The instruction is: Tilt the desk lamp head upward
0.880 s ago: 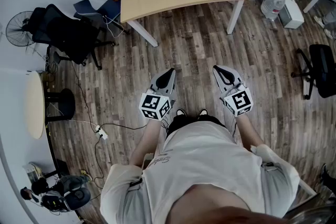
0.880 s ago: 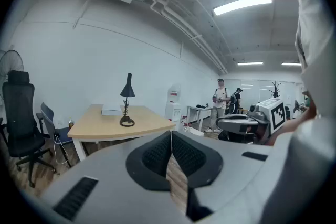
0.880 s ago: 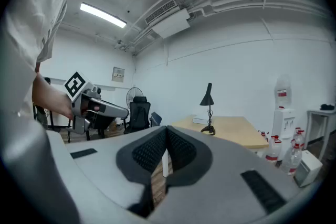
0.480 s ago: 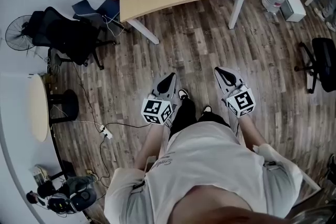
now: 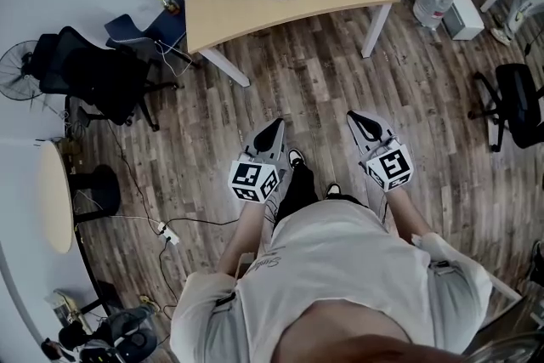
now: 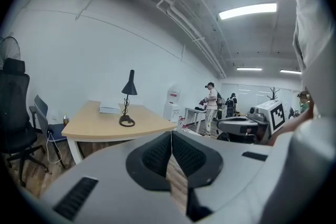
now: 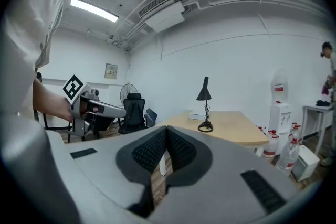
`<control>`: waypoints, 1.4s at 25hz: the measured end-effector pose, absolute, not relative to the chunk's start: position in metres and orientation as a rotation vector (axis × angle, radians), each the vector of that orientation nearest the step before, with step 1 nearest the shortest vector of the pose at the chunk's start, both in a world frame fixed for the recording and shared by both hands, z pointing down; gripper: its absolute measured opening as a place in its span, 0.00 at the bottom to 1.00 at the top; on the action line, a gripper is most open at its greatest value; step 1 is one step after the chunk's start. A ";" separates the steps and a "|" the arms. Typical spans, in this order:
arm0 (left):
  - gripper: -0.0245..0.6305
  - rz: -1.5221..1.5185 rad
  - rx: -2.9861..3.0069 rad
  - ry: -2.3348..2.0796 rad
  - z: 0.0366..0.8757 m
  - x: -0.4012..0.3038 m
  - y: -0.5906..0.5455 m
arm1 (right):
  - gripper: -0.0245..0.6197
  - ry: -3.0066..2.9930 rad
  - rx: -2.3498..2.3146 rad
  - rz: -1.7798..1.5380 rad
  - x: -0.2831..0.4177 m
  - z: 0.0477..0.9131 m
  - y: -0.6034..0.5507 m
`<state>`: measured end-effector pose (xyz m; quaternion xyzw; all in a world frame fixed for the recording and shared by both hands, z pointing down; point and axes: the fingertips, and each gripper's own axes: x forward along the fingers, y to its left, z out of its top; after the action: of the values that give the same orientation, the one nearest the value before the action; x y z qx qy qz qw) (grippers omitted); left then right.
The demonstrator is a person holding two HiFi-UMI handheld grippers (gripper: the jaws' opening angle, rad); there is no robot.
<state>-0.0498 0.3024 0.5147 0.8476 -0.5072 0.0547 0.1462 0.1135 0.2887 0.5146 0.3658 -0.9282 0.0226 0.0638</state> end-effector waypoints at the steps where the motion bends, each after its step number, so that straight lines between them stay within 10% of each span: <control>1: 0.06 0.149 2.448 -1.458 0.512 -0.055 0.292 | 0.03 -2.801 1.107 0.055 0.108 0.512 0.280; 35: 0.06 0.141 2.563 -1.238 0.522 -0.145 0.125 | 0.03 -2.673 1.302 0.113 0.013 0.517 0.124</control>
<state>-0.1453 0.1252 0.5216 0.8899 -0.4297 0.0490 0.1453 0.0131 0.1242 0.5173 0.4360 -0.8953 0.0379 0.0831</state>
